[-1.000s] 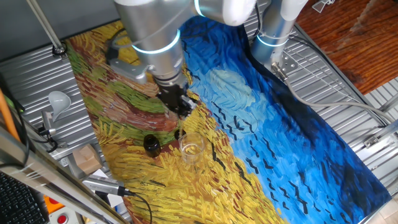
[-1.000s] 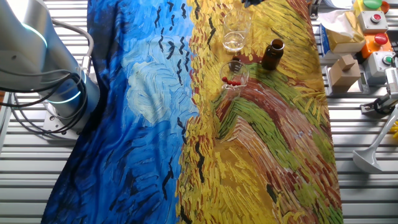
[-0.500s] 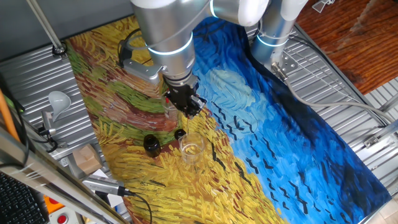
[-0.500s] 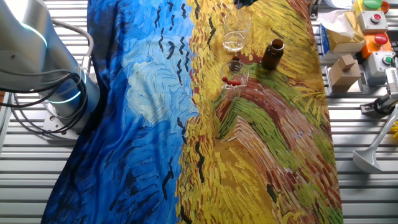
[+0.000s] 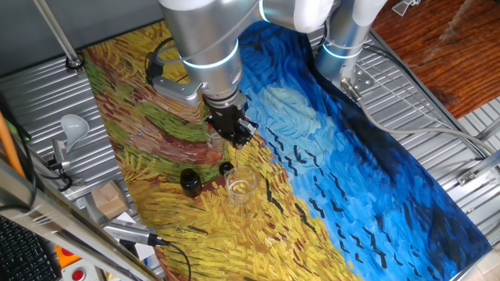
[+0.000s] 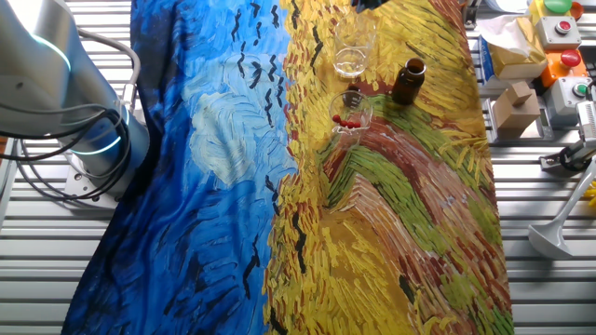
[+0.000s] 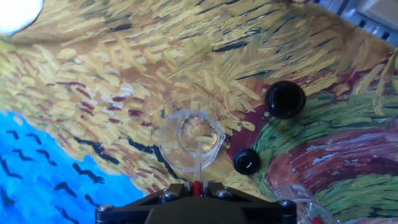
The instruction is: Transfer liquid using a dropper
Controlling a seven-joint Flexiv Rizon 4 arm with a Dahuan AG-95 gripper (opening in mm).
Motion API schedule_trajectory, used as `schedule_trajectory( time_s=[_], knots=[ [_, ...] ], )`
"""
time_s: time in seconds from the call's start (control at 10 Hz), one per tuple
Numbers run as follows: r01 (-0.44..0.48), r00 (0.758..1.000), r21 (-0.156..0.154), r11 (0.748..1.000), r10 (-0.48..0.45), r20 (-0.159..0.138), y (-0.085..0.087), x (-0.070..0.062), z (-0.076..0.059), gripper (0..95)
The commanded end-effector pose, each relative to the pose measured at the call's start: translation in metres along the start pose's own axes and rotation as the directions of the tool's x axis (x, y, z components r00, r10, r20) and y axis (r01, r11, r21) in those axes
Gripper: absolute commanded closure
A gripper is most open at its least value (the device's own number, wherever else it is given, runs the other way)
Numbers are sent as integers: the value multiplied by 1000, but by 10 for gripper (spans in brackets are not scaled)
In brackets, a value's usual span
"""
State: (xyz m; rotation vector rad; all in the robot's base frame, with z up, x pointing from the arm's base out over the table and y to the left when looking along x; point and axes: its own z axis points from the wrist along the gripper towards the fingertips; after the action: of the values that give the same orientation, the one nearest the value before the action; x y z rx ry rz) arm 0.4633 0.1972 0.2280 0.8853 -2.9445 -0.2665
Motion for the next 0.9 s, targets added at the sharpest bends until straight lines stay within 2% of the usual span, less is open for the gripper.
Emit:
schedule_trajectory(
  time_s=[0.1,0.4,0.9],
  knots=[
    [-27,1000,11,1000,27,4,6,-3,7,950],
    [-38,999,16,999,38,3,10,-9,15,950],
    [-39,999,28,999,39,7,6,-9,43,950]
  ],
)
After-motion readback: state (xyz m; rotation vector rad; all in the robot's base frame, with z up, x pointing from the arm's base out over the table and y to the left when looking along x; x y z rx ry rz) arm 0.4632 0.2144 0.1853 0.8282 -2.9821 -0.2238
